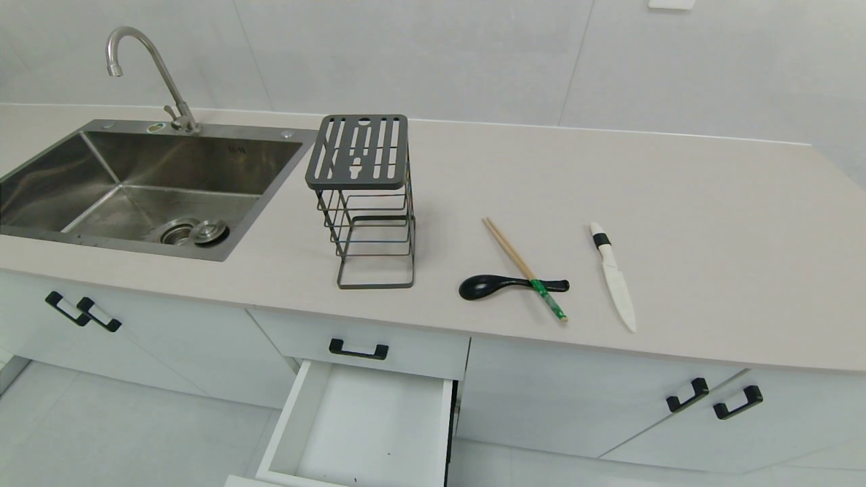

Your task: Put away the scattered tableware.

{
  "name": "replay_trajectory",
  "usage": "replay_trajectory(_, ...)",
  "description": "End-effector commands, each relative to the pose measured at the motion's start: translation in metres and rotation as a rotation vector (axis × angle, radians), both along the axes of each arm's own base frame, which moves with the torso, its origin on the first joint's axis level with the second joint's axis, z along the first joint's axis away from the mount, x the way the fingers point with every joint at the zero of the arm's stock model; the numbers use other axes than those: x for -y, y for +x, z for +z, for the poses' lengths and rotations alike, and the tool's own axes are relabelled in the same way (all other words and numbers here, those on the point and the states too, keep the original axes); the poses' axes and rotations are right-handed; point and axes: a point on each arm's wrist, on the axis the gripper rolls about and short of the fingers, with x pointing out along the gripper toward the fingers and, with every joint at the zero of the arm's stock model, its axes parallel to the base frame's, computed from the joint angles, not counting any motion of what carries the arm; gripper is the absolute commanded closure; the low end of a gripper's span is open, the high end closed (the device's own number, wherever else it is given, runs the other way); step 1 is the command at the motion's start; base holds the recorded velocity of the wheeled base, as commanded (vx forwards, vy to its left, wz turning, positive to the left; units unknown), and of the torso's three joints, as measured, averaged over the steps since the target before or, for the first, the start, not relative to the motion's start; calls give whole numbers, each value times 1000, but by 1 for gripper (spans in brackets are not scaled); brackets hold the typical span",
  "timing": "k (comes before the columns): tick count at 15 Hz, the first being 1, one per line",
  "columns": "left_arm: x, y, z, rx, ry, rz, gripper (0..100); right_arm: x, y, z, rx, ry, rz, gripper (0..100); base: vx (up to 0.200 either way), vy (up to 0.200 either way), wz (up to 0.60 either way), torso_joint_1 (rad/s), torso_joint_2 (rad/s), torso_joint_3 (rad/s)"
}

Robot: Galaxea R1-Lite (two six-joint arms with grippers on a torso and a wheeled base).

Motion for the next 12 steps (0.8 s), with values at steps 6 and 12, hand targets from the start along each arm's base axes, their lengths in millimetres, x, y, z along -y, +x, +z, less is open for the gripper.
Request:
replay_trajectory(6,0,0,0,-1,0,0,0,-6,24,125,-57,-8,217,0,0,0,0,0,0,0)
replay_trajectory(12,0,0,0,-1,0,0,0,-5,55,113,-301,29,239,0,0,0,0,0,0,0)
